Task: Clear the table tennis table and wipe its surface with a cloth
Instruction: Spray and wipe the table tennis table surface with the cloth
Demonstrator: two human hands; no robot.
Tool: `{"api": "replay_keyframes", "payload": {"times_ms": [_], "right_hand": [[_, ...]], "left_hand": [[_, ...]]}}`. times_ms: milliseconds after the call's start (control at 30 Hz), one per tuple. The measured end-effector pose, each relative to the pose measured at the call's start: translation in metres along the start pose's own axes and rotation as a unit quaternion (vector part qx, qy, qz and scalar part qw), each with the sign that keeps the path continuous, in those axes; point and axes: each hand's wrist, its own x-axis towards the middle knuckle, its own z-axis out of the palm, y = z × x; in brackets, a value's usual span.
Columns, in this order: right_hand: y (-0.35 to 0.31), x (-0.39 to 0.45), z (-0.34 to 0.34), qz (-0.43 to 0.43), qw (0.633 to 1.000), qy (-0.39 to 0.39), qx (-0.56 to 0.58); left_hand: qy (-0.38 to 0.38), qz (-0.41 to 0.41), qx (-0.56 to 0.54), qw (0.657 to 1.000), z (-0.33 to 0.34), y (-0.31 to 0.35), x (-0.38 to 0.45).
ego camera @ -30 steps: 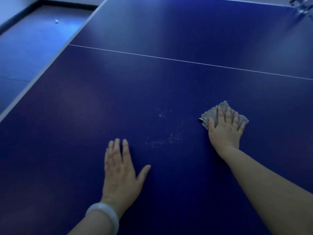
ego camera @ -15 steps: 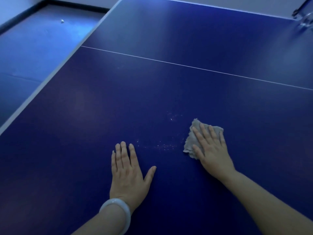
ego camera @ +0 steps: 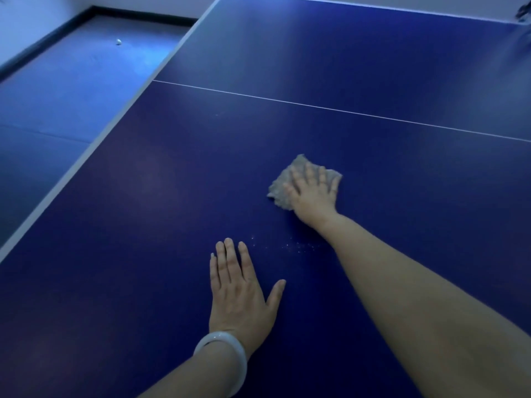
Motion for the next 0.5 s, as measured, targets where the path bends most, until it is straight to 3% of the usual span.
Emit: {"api": "replay_keyframes", "payload": {"times_ms": [67,133,233,300,367,433,500], "right_hand": [[0.001,-0.028,0.016,-0.113,0.992,0.005,-0.047],[0.031,-0.044,0.017,-0.133,0.988,0.012,-0.076],[0.104,-0.057,-0.003,0.055,0.997,0.034,-0.052],[0.142,-0.074,-0.015,0.226,0.973,0.053,-0.001],[0.137,-0.09,-0.011,0.318,0.944,0.081,0.025],[0.099,-0.098,0.004,0.296,0.95,0.094,0.013],[0.05,-0.101,0.022,0.165,0.982,0.088,-0.014]], "left_hand": [[0.006,0.0,-0.005,1.0,0.0,0.0,0.0],[0.008,0.004,-0.011,1.0,0.0,-0.001,0.0],[0.012,0.008,-0.018,1.0,0.001,-0.001,-0.001],[0.01,0.008,-0.013,1.0,0.001,-0.001,-0.001],[0.007,0.007,-0.006,1.0,0.002,-0.001,0.0],[0.006,0.007,-0.005,1.0,0.003,-0.001,0.0],[0.009,0.008,-0.006,1.0,0.002,0.0,-0.001]]}}
